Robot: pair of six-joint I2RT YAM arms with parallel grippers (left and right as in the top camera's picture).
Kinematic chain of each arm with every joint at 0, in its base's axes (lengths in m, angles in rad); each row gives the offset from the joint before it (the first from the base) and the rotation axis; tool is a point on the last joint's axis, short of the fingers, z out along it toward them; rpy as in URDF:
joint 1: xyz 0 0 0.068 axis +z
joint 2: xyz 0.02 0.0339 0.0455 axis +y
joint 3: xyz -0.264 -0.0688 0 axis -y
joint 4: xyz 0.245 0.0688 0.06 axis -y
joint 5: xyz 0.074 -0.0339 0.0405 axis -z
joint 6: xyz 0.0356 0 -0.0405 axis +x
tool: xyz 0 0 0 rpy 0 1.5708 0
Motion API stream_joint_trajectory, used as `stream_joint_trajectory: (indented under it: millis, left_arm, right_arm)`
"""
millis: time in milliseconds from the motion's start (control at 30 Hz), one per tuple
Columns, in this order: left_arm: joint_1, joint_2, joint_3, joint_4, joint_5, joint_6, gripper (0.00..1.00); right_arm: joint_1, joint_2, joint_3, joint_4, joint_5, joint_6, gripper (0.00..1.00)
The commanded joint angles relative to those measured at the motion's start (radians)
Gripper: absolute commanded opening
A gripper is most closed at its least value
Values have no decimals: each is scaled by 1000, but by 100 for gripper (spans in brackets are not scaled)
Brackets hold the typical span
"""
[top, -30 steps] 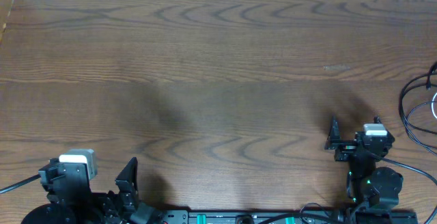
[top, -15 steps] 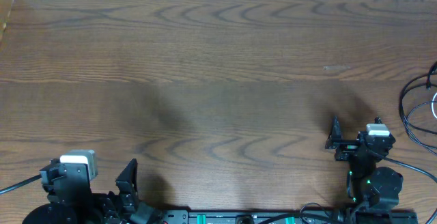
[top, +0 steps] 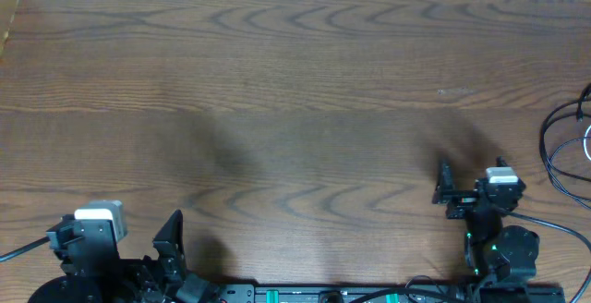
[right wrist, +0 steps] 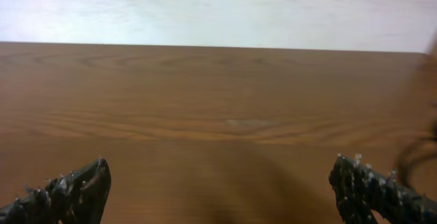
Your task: Untangle cables
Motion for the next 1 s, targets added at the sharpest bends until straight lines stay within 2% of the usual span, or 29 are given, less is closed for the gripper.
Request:
stream_joint_trajectory:
  millis: [0,200,300,467,567,800,967]
  left_arm:
    - [0,-6,1,20,-18,-10,96]
    - [0,-6,-59,53,-81,-37,96]
    - [-1,-6,-144,182,-69,-74,96]
    - [-1,-23,-362,454,122,-102,96]
    - [-1,-43,-484,573,143,-162,96]
    - [0,-43,-623,690,164,-153,96]
    - [-1,-31,-656,716,62,-121,96]
  right_arm:
    - [25,-8,-1,-3,5,14,99]
    - [25,-7,-1,-3,5,14,99]
    - [25,-7,-1,-3,5,14,99]
    - [25,-7,-1,-3,5,14,99]
    - [25,-7,-1,-3,5,14,99]
    - [25,-7,-1,-3,5,14,99]
    - [25,-7,-1,-3,5,14,99]
